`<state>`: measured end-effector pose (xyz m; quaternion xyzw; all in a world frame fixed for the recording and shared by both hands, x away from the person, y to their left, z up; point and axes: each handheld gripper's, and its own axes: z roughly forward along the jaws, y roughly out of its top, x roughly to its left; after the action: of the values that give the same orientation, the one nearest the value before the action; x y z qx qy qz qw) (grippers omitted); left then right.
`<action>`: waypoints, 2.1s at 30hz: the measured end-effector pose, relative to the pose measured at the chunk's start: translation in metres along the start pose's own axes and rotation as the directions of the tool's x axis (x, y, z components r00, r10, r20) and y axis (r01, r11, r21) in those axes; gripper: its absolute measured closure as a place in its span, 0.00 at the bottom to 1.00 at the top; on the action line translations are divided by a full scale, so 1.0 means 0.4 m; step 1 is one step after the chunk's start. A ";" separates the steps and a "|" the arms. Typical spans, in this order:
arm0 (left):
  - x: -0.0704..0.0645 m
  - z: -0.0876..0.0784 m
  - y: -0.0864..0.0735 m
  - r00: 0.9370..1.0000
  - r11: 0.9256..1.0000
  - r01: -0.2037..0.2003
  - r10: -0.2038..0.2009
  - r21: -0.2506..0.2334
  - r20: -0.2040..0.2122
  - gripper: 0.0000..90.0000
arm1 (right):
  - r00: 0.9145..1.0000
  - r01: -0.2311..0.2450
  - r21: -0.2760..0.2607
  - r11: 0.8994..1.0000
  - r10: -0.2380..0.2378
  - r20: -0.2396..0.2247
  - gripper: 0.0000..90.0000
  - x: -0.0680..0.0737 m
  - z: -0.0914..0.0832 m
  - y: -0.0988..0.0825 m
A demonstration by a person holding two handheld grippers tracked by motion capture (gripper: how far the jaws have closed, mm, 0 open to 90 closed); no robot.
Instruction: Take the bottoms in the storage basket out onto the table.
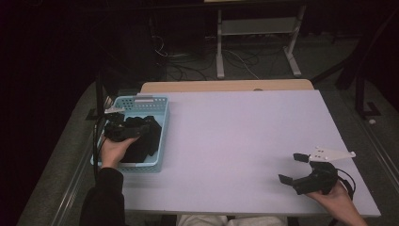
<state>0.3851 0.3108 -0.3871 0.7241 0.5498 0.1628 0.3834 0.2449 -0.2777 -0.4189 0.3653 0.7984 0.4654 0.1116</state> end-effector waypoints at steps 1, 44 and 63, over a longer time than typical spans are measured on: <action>-0.002 0.003 0.000 1.000 1.000 -0.003 0.003 0.008 -0.003 0.00 | 1.000 0.001 0.000 1.000 -0.001 0.000 0.00 0.000 0.000 0.000; 0.059 -0.016 0.006 0.992 0.993 0.117 -0.117 0.006 -0.045 0.91 | 1.000 0.011 0.016 1.000 -0.011 0.000 0.00 0.001 0.007 0.000; 0.056 -0.052 0.038 0.988 0.987 0.151 -0.151 -0.058 0.012 0.92 | 1.000 0.009 0.016 1.000 -0.009 0.001 0.00 0.000 0.007 0.000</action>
<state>0.3893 0.3379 -0.3665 0.6694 0.5966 0.1465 0.4178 0.2462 -0.2757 -0.4202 0.3627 0.8039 0.4581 0.1112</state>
